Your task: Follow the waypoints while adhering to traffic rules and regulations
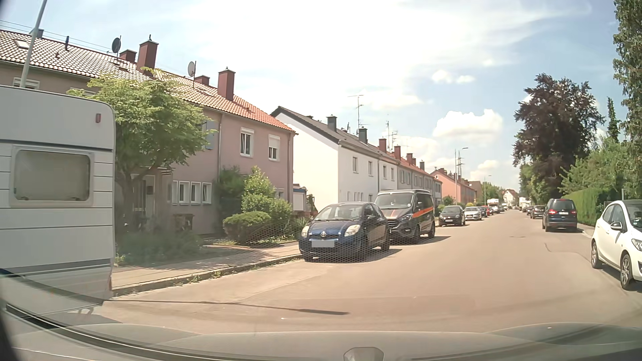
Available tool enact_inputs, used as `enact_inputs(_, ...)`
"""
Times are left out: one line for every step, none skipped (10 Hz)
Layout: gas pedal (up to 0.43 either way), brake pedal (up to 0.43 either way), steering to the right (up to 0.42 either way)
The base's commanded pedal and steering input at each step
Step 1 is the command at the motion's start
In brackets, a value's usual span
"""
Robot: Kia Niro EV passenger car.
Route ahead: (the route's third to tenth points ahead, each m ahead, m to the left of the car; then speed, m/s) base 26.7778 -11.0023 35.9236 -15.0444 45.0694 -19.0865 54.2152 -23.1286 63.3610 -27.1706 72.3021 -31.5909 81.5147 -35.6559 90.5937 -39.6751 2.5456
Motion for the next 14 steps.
enact_inputs(0.157,0.0,0.46)
enact_inputs(0.169,0.0,0.462)
enact_inputs(0.169,0.0,0.452)
enact_inputs(0.177,0.0,0.424)
enact_inputs(0.177,0.0,0.408)
enact_inputs(0.177,0.0,0.396)
enact_inputs(0.177,0.0,0.372)
enact_inputs(0.177,0.0,0.349)
enact_inputs(0.177,0.0,0.327)
enact_inputs(0.177,0.0,0.302)
enact_inputs(0.177,0.0,0.283)
enact_inputs(0.177,0.0,0.271)
enact_inputs(0.177,0.0,0.243)
enact_inputs(0.177,0.0,0.206)
